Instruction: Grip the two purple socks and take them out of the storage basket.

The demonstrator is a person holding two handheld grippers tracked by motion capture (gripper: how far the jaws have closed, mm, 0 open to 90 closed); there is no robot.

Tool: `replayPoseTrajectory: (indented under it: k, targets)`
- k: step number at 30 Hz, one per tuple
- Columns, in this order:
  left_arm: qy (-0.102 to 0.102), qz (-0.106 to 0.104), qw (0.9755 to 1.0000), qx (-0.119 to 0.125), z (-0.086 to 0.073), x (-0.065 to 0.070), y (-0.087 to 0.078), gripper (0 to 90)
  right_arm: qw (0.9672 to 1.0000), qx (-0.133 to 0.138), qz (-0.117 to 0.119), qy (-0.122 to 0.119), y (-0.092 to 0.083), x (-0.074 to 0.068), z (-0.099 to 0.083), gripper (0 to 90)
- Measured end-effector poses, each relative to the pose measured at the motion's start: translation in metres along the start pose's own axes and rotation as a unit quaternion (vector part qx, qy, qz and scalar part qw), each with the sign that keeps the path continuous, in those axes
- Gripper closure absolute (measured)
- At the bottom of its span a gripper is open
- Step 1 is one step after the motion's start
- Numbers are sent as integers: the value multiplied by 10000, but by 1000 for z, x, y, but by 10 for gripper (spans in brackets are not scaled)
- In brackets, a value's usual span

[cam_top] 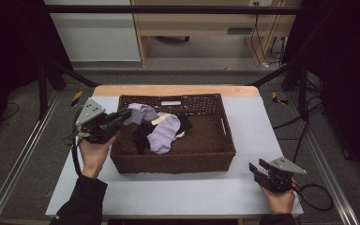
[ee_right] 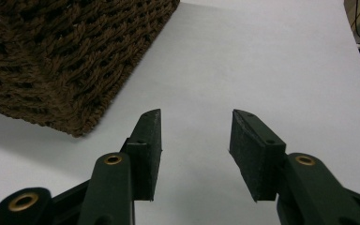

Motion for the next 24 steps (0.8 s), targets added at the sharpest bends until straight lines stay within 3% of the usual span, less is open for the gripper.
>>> replayPoseTrajectory:
  k: [4,11,19,24]
  targets:
    - [-56,70,9999,93,-3,-9,-20,846,10000,-19,4,6,0,0,0,543]
    - [-231,447,9985,235,-15,-35,-53,845,10000,-25,-19,-35,0,0,-1,543]
    - [-406,951,9943,267,-34,-64,-80,845,10000,-52,-32,-47,1,-1,-1,543]
    - [-490,1164,9919,107,-52,-76,-87,844,10000,-56,-32,-53,1,-1,-1,543]
Point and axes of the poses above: each handheld gripper's, and its own axes: y roughly forward along the jaws, z roughly out of its top, x roughly to its right, the point moved 2 cm from there along y, roughly forward along the jaws, and after that the axes turned 5 degrees about -y, right-handed, at the moved point
